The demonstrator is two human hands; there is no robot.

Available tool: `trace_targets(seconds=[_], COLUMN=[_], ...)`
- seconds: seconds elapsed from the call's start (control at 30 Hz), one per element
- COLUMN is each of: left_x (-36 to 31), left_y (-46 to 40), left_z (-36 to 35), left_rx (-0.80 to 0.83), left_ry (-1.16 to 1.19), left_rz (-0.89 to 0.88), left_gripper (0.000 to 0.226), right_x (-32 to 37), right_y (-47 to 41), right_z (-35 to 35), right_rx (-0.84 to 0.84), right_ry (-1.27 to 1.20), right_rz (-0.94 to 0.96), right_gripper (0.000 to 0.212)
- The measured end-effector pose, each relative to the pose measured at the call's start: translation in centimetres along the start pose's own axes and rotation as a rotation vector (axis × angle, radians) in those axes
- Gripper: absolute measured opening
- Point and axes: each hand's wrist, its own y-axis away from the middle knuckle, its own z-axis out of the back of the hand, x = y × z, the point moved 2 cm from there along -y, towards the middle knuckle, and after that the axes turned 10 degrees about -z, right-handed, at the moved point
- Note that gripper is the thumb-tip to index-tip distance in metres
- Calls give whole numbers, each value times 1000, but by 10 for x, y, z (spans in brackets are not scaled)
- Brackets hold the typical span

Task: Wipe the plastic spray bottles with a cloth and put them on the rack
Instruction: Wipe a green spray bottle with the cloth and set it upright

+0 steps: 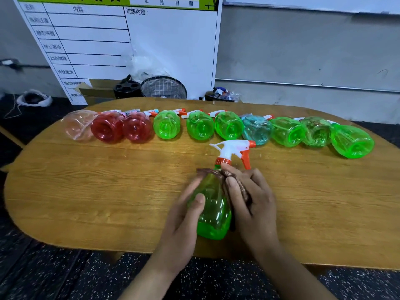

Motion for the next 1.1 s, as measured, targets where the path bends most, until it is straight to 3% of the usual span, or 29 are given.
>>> trace_targets(seconds=[0.1,0.2,0.37,0.5,0.63,0.77,0.97,1.1], left_x=[4,5,2,4,7,5,-5,-3], left_y=[-2,-6,-8,-6,-2,-7,-11,-9], left_z=[1,6,9,5,-5,4,17,11], left_rx=[-14,-91,-73,-90,-32,-71,-194,-135], left_ry=[20,35,122,-35,-20,50,109,59], left_rz=[24,27,13,-42,4,81,13,48], left_gripper=[29,44,53,39,25,37,42,43], right_x=[-1,8,12,5,-7,-1,13,10], right_y=[4,18,25,10,-2,8,25,15], right_z=[0,-2,-11,-7,-1,-4,-14,-12], right_rx=[25,114,166,75,25,83,212,99], right_ry=[3,32,77,32,-50,-53,23,34], right_rz=[-21,117,312,113,-123,-60,260,158], right_gripper=[34,34,31,31,35,36,36,33])
